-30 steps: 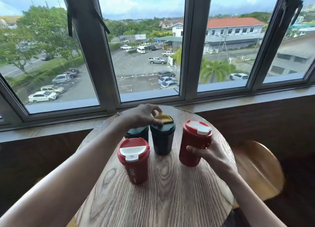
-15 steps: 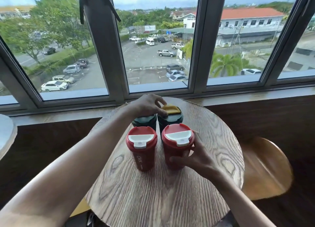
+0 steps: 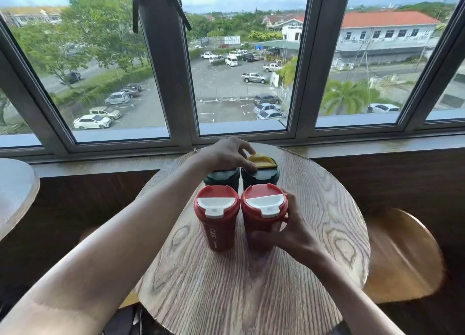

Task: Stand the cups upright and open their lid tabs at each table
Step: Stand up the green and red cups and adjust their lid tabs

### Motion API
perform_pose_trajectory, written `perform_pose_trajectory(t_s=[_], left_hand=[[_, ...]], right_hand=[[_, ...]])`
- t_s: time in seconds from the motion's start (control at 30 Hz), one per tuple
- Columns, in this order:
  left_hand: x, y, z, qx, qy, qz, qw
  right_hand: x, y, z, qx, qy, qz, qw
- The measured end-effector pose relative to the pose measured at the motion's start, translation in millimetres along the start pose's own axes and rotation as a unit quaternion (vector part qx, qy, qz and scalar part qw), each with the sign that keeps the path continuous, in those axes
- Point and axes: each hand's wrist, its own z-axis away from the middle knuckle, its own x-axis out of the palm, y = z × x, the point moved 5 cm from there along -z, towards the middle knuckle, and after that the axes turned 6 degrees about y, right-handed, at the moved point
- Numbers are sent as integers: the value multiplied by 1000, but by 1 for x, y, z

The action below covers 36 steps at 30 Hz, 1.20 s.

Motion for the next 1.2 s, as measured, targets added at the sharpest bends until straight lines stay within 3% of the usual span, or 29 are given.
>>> perform_pose_trajectory(t_s=[0.37, 0.5, 0.6, 0.77, 1.0, 1.2], left_hand=[[2, 1, 2, 5, 3, -17, 1000], [-3, -3, 12, 49, 95, -67, 992], [-15, -13, 22, 64, 175, -45, 981], [-27, -34, 34, 38, 200, -54, 978], [-24, -54, 42, -23, 186, -6, 982], [-25, -53, 45, -27, 190, 9, 981]], right_hand=[[-3, 4, 1, 22, -35, 4, 999], [-14, -9, 4, 13, -59, -24, 998], [-27, -23, -6, -6, 5, -37, 999], [-39, -54, -46, -88, 76, 59, 991], [-26, -74, -94, -132, 14, 279, 951], [-20, -84, -111, -141, -29, 326, 934]])
